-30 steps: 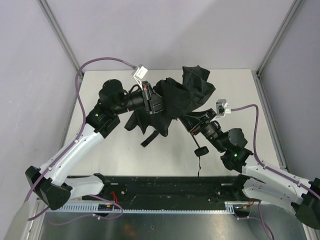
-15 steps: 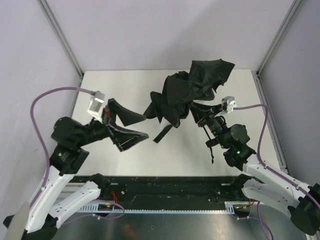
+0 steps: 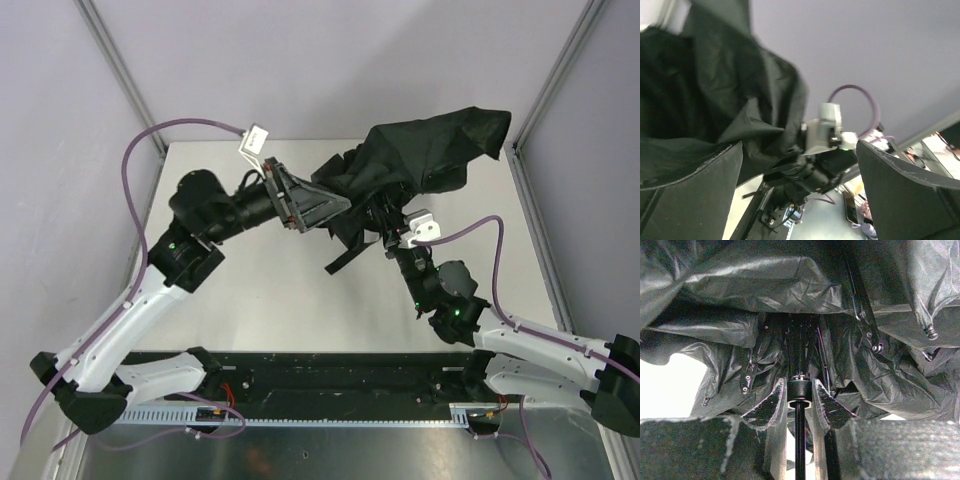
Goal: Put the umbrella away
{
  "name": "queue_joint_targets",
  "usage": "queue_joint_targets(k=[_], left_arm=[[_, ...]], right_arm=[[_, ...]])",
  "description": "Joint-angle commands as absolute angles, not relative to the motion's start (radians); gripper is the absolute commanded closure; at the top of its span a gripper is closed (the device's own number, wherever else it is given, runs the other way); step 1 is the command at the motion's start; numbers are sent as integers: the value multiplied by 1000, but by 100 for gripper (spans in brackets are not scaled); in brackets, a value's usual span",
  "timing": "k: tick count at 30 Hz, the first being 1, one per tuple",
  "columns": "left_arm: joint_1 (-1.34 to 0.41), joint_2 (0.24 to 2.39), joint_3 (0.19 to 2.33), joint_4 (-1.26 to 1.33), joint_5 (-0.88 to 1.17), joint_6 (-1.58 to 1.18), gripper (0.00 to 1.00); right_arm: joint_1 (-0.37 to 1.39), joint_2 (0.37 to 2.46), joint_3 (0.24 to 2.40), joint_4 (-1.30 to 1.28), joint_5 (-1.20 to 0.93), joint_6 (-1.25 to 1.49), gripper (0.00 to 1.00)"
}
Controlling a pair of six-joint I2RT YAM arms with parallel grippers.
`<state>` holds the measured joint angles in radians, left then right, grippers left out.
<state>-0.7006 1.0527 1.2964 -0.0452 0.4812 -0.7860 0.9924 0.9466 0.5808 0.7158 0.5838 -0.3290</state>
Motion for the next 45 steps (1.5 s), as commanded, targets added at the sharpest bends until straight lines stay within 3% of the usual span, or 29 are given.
queue_joint_targets(k=[1, 5, 12, 17, 19, 24, 28, 30, 32, 38, 43, 44, 45], left_arm=[[-726, 1041, 1289, -65, 298, -765, 1], [-729, 1073, 1292, -73, 237, -754, 5], [-730, 1122, 1312, -116, 233, -698, 24], [-729, 1063, 1240, -153, 228, -651, 8], [-730, 1050, 1219, -154, 236, -647, 7], [-729, 1100, 1257, -154, 300, -654, 42], [-730, 1111, 1273, -153, 296, -647, 62], [-730, 1106, 1279, -153, 292, -638, 87], [-733, 1084, 1268, -135, 289, -624, 97], [-768, 867, 1153, -52, 303, -521, 100], [-773, 733, 1026, -38, 309, -592, 100], [-773, 729, 1016, -37, 328, -603, 98], [-773, 728, 1009, -37, 349, -612, 87]], right_arm=[[1011, 937, 648, 885, 655, -454, 100], [1024, 938, 649, 876, 659, -456, 100], [1050, 914, 647, 859, 666, -431, 100], [1051, 877, 647, 826, 654, -417, 100], [1051, 875, 647, 815, 654, -419, 100], [1051, 883, 647, 818, 673, -411, 100], [1051, 900, 648, 842, 676, -398, 100], [1051, 909, 649, 854, 677, -385, 100], [1035, 923, 648, 866, 690, -352, 100], [885, 964, 657, 832, 716, -127, 100], [774, 912, 659, 749, 486, 95, 100], [752, 902, 656, 739, 439, 131, 100], [724, 890, 651, 734, 387, 165, 100]])
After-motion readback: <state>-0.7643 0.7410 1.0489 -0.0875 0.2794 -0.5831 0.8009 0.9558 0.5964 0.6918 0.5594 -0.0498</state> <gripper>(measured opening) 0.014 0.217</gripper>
